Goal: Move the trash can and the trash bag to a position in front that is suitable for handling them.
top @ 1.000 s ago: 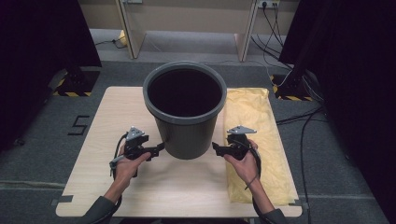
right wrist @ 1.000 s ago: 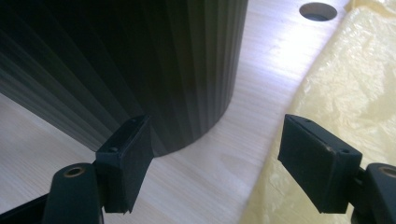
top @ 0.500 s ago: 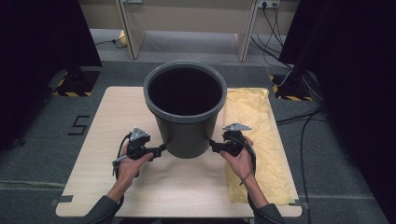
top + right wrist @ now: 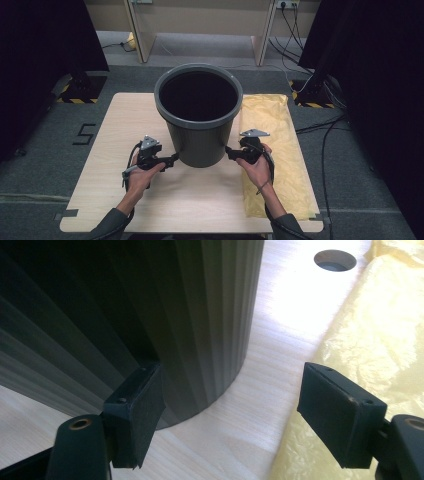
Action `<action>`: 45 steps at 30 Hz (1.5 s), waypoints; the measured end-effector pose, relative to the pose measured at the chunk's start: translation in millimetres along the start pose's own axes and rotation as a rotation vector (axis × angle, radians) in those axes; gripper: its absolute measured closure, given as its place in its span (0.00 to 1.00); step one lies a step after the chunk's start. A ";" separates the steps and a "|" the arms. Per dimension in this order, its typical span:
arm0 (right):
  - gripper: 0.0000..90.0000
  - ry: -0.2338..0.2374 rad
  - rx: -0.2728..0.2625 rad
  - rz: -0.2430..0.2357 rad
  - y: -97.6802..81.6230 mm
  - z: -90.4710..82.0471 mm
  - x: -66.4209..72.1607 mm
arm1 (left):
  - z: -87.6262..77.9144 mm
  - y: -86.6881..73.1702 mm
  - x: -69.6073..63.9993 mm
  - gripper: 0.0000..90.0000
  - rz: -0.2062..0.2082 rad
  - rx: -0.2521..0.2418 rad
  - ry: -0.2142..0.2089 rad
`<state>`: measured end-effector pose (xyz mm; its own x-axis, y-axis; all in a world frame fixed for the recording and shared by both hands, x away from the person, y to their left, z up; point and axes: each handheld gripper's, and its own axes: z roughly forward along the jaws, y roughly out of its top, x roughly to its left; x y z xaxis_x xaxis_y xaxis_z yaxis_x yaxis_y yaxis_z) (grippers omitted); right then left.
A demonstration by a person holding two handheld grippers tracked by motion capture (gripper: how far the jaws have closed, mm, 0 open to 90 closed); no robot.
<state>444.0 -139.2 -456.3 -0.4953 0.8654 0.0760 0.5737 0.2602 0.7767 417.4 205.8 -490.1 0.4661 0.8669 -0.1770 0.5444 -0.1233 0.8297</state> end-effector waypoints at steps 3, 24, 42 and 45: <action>0.29 -0.016 0.021 -0.023 -3.4 -2.0 -1.3 | -2.1 -2.5 3.9 0.19 0.001 0.009 0.001; 0.28 -0.038 0.044 0.041 -42.4 -37.4 -33.7 | -16.9 -24.0 19.4 0.18 0.092 0.106 0.011; 0.18 -0.005 0.091 0.057 -84.4 -67.9 -41.7 | -29.6 -38.5 29.6 0.18 0.076 0.156 0.006; 0.18 -0.003 0.100 0.054 -88.8 -70.5 -40.5 | -29.3 -39.5 29.7 0.18 0.076 0.160 0.004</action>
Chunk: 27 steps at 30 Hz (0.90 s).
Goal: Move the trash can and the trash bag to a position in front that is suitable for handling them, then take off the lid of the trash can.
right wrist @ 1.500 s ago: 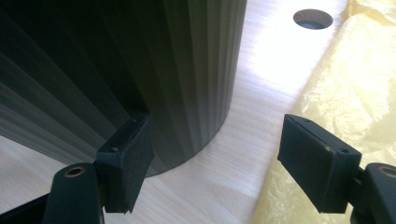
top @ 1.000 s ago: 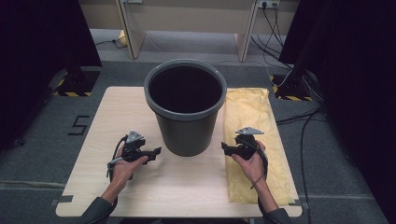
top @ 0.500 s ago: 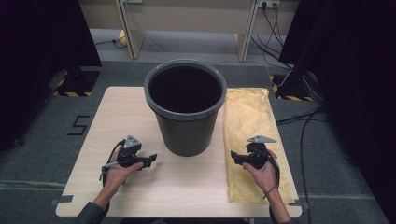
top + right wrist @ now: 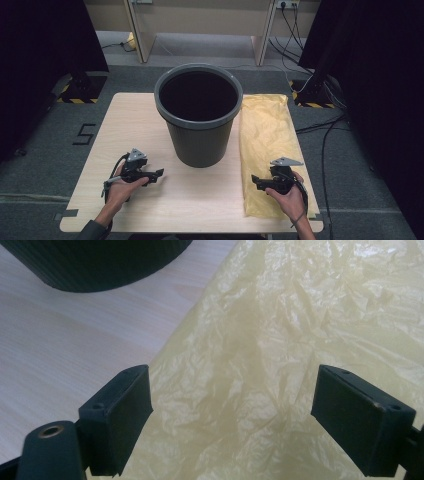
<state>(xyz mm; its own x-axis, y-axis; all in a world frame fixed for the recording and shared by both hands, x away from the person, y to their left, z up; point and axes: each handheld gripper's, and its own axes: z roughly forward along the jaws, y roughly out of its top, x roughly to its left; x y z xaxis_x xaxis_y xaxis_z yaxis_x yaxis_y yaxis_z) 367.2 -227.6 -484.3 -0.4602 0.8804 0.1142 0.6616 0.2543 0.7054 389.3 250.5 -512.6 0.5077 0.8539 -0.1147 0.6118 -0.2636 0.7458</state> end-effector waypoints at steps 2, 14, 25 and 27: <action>0.18 -0.002 0.002 0.001 -1.1 -0.3 0.2 | 0.0 -0.6 0.3 0.18 0.002 0.006 0.002; 0.18 -0.009 0.011 -0.011 -3.7 -1.2 0.1 | -2.0 -2.0 2.2 0.18 -0.006 0.021 0.008; 0.18 -0.026 0.027 -0.012 -6.4 -6.0 5.6 | -18.8 11.2 7.0 0.18 -0.052 -0.024 -0.004; 0.18 -0.023 0.033 -0.015 -8.9 -6.9 5.4 | -24.2 18.0 9.6 0.18 -0.059 -0.033 0.001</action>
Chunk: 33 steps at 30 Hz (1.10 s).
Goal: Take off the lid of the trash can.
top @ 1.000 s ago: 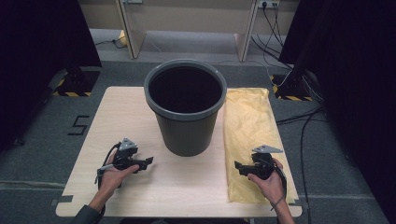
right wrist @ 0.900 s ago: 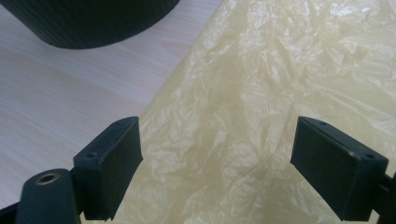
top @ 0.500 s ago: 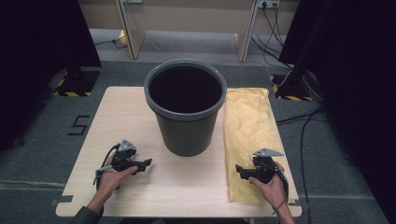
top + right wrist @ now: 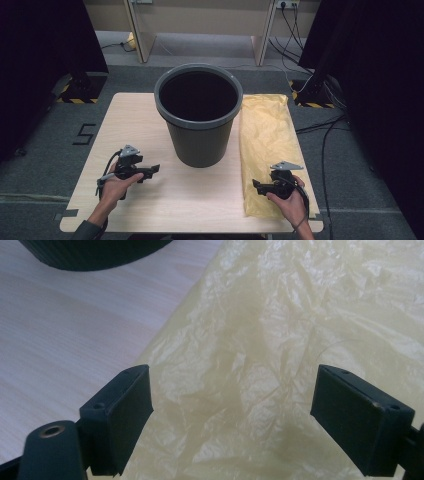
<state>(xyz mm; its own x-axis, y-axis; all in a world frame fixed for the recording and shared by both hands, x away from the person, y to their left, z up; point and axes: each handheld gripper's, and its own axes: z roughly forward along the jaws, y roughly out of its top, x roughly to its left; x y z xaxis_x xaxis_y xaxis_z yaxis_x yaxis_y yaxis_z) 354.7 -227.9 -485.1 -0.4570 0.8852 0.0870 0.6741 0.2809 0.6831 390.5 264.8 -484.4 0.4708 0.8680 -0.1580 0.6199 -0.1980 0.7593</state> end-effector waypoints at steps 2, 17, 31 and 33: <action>0.18 -0.002 0.002 0.004 -2.1 -0.8 -0.8 | -3.5 5.9 1.6 0.18 -0.004 -0.004 -0.003; 0.19 0.005 0.004 0.007 -10.4 -7.2 -1.2 | -29.8 60.2 14.3 0.18 -0.051 -0.035 -0.012; 0.19 0.012 0.008 0.015 -11.1 -5.8 -2.0 | -62.3 126.5 21.9 0.19 -0.038 -0.054 0.006; 0.19 0.013 0.010 0.015 -11.3 -5.1 -2.1 | -66.1 135.7 23.2 0.19 -0.029 -0.050 0.004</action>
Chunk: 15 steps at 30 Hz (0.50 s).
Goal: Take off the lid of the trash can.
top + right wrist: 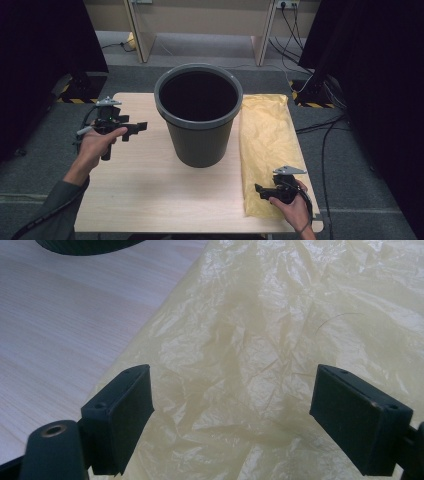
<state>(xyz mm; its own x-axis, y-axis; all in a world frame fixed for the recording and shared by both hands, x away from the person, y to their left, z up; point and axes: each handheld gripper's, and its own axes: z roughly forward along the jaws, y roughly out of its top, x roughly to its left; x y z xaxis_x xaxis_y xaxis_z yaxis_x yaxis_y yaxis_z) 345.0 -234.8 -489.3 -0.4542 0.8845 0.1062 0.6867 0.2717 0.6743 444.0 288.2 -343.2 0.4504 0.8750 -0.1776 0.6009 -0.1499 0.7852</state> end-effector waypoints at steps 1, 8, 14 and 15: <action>0.19 0.000 0.001 0.002 0.1 0.2 0.2 | -1.6 4.4 0.2 0.19 0.003 0.002 0.001; 0.19 0.002 0.001 0.000 -0.2 1.0 -1.4 | -9.0 29.4 -2.0 0.19 0.030 0.039 -0.018; 0.19 0.002 0.003 0.006 -0.3 1.4 -1.6 | -15.4 47.2 -5.8 0.19 0.055 0.051 -0.019; 0.19 0.002 0.004 0.008 -0.6 1.5 -1.7 | -18.1 54.8 -6.1 0.19 0.051 0.048 -0.030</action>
<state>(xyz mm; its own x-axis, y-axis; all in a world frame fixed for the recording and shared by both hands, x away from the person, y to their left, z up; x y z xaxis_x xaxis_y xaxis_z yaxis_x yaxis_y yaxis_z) 346.2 -235.9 -491.0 -0.4498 0.8859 0.1137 0.6925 0.2655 0.6707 462.3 282.9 -288.4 0.5004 0.8516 -0.1563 0.6070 -0.2165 0.7646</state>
